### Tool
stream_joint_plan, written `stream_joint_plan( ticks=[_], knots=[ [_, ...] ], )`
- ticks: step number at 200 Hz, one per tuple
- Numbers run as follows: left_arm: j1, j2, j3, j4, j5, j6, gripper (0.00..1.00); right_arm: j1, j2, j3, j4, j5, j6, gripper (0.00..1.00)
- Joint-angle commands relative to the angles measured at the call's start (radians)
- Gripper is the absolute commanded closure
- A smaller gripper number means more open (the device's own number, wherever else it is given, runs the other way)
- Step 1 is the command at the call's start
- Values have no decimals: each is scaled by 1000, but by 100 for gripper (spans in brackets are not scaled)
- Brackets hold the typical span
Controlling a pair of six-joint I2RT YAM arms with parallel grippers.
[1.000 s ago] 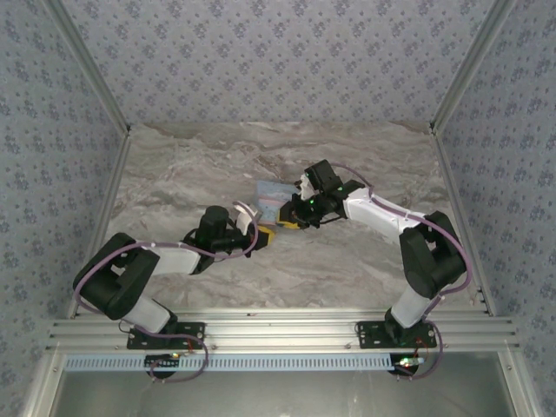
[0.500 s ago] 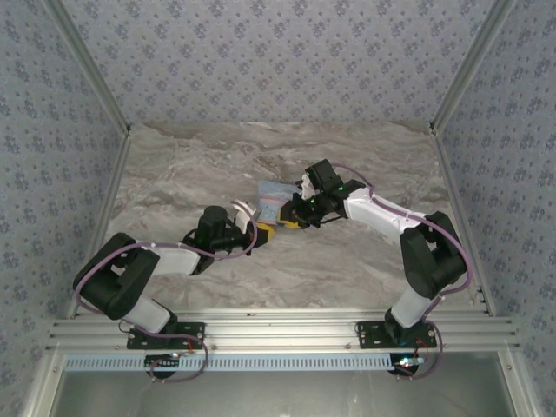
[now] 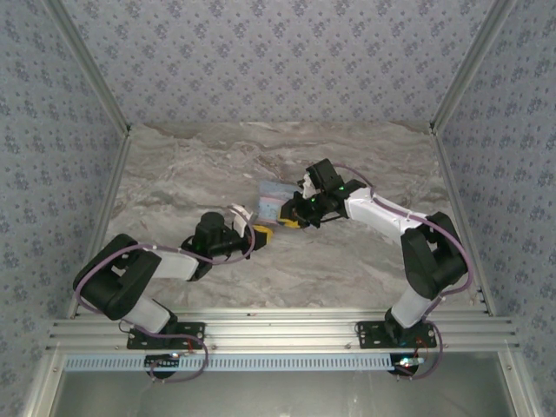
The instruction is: Unlock a padlock with a key
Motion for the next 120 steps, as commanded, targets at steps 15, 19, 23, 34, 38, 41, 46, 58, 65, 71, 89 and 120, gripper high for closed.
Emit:
stream_joint_plan(
  ticks=[15, 19, 23, 34, 38, 41, 46, 58, 65, 71, 89, 120],
  knots=[
    [-5, 37, -17, 171, -24, -63, 100, -13, -47, 11, 25, -17, 26, 100],
    [-5, 43, -19, 184, -25, -68, 100, -14, -47, 11, 25, -17, 26, 100],
    [-5, 48, -20, 195, -27, -72, 100, -14, -47, 13, 25, -18, 28, 100],
    [-5, 58, -23, 220, -30, -80, 100, -14, -47, 14, 23, -18, 28, 100],
    [-6, 59, -25, 229, -33, -82, 100, -14, -47, 15, 22, -17, 30, 100],
    [-6, 61, -25, 234, -33, -84, 100, -16, -47, 14, 20, -17, 29, 100],
    [-6, 61, -25, 240, -36, -86, 100, -15, -47, 13, 20, -17, 29, 100],
    [-7, 63, -24, 241, -37, -88, 100, -16, -46, 11, 22, -17, 31, 100],
    [-6, 64, -21, 241, -34, -89, 100, -15, -46, 11, 24, -18, 31, 100],
    [-6, 66, -19, 242, -32, -90, 100, -15, -45, 10, 26, -19, 34, 100],
    [-6, 74, -16, 254, -27, -94, 100, -16, -45, 10, 28, -20, 34, 100],
    [-6, 86, -14, 278, -24, -106, 100, -14, -45, 9, 28, -19, 35, 100]
  ],
)
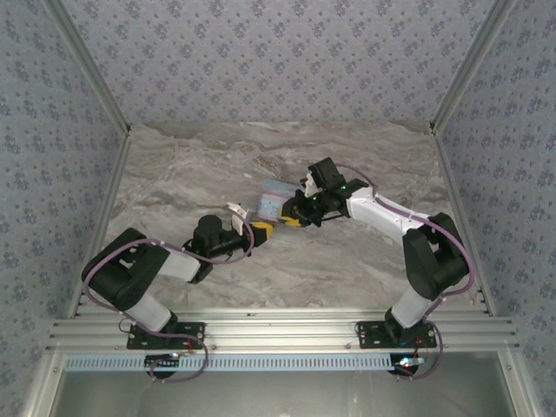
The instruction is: Unlock a padlock with a key
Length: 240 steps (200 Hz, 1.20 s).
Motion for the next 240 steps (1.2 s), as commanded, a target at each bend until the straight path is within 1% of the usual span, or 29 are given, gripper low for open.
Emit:
stream_joint_plan(
  ticks=[1, 88, 150, 170, 197, 210, 235, 240],
  knots=[
    [-5, 15, 8, 76, 5, -17, 100, -5, -35, 9, 28, -18, 3, 100],
    [-24, 17, -2, 103, -9, -19, 100, -4, -34, 7, 28, -15, 5, 100],
    [-26, -3, -16, 76, -18, -3, 100, -15, -27, 2, 13, 7, -13, 100],
    [-26, -25, -33, 43, -28, 10, 100, -13, -18, 8, -29, 86, -73, 100],
    [-26, -86, -67, -26, -53, 26, 100, 20, 3, -16, -48, 253, -156, 100],
    [-26, -127, -80, -80, -69, 31, 100, 46, 22, -35, -34, 322, -179, 100],
    [-26, -214, -93, -200, -81, 38, 100, 88, 59, -83, 39, 413, -192, 100],
    [-26, -232, -93, -224, -83, 38, 100, 93, 66, -92, 55, 425, -190, 98]
  ],
)
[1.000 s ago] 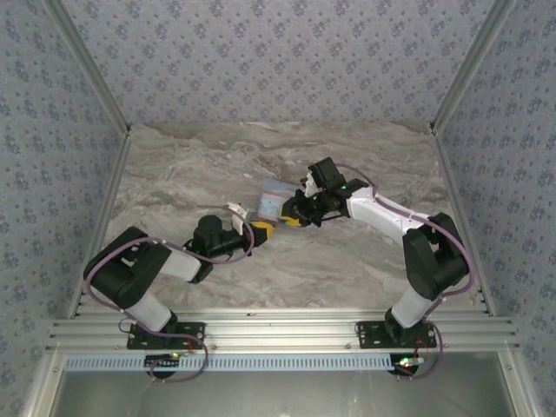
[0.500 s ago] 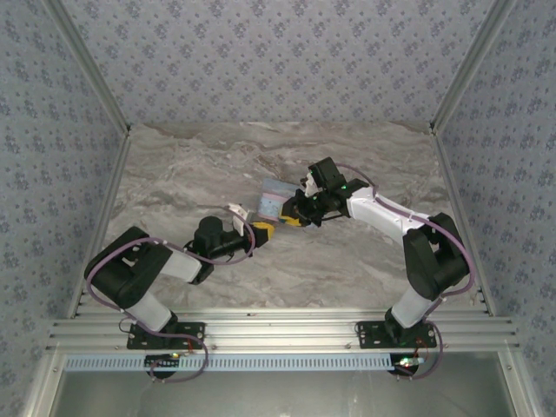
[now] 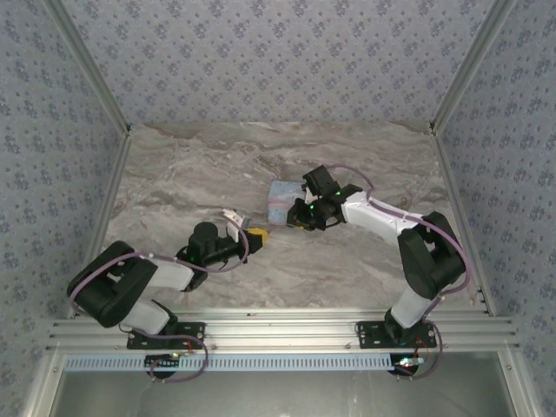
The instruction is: Unlock a padlock with a key
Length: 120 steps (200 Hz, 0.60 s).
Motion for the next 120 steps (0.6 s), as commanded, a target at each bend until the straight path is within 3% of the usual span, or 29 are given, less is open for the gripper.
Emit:
stream_joint_plan(
  ticks=[1, 15, 41, 58, 89, 120],
  knots=[
    [-5, -85, -11, -127, -22, 24, 100, 36, 41, -42, 68, 140, -53, 97],
    [-6, -139, -2, -213, -21, 22, 100, 46, 54, -65, 116, 149, -43, 90],
    [-4, -248, 29, -403, -21, 14, 100, 61, 26, -106, 184, 157, -19, 61],
    [2, -321, 56, -524, -3, 6, 100, 72, -37, -130, 198, 168, -15, 50],
    [39, -446, 110, -694, 64, -40, 100, 95, -220, -176, 200, 166, -20, 44],
    [85, -538, 149, -730, 173, -131, 100, 126, -431, -235, 286, 127, -42, 41]
  ],
)
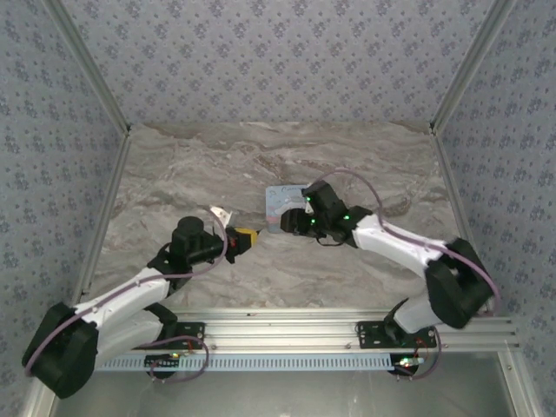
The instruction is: Unlock a padlock with a key
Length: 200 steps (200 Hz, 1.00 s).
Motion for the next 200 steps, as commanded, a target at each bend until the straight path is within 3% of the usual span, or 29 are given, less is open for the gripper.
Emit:
stream_joint_plan(
  ticks=[1, 45, 114, 148, 200],
  knots=[
    [32, -60, 59, -83, 117, -87, 100, 23, -146, -41, 93, -23, -25, 41],
    [72, -80, 96, 93, 286, -295, 100, 45, -311, -99, 322, -136, 4, 36],
    [72, -100, 124, 279, 339, -493, 100, 83, -293, -106, 470, -240, 48, 38],
    [67, -119, 130, 281, 333, -509, 100, 105, -261, -89, 516, -270, 67, 45],
    [61, -120, 137, 271, 333, -506, 100, 127, -213, -82, 581, -286, 96, 70]
  ],
)
